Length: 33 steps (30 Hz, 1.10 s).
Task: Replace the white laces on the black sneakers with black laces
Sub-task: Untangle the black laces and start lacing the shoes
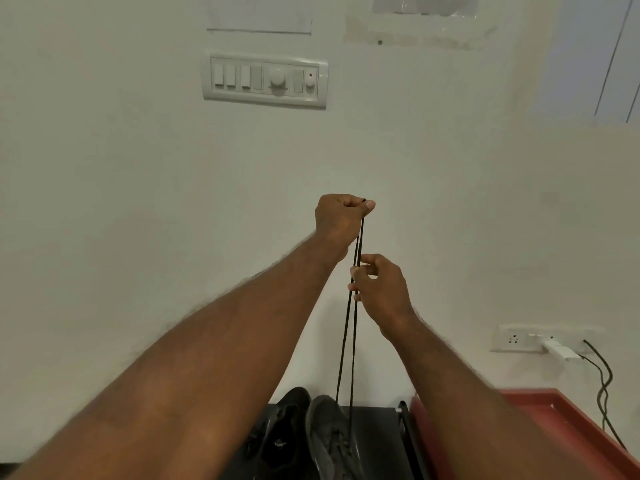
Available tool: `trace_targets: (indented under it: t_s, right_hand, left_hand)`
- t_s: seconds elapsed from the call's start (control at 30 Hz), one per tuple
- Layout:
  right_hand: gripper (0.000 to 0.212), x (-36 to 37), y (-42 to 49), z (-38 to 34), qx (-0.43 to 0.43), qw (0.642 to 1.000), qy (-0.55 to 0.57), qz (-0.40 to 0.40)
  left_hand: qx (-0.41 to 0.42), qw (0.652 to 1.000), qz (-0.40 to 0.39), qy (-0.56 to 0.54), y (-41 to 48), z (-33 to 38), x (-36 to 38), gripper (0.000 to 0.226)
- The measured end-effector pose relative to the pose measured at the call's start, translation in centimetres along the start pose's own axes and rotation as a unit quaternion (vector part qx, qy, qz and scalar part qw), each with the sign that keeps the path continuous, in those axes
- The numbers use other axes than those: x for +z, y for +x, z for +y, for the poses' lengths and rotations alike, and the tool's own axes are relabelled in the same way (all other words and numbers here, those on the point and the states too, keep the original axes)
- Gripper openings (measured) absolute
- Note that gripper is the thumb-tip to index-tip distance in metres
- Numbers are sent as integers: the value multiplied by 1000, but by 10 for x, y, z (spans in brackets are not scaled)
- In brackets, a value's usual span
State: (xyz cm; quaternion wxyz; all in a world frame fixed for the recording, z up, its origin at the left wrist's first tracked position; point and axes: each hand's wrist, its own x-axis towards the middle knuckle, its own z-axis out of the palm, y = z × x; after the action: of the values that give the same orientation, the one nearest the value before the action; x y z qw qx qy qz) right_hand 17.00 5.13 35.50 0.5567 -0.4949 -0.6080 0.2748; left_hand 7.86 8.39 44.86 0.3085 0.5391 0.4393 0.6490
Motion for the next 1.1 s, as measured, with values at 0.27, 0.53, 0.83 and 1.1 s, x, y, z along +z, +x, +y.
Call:
trace_targets:
  t_s: [0.27, 0.53, 0.83, 1.1]
  right_hand:
    - [16, 7, -18, 47, 61, 998, 32, 9]
    - [13, 11, -39, 110, 177, 981, 77, -7]
    - [22, -3, -96, 203, 196, 978, -69, 4]
    - [25, 13, -218, 291, 218, 957, -162, -104]
  left_hand:
    - [-14, 997, -61, 46, -44, -57, -14, 13]
    - [-76, 979, -42, 186, -69, -123, -55, 32]
    - [-124, 935, -90, 319, -146, -233, -80, 19]
    - [-322, 863, -175, 347, -261, -338, -68, 52]
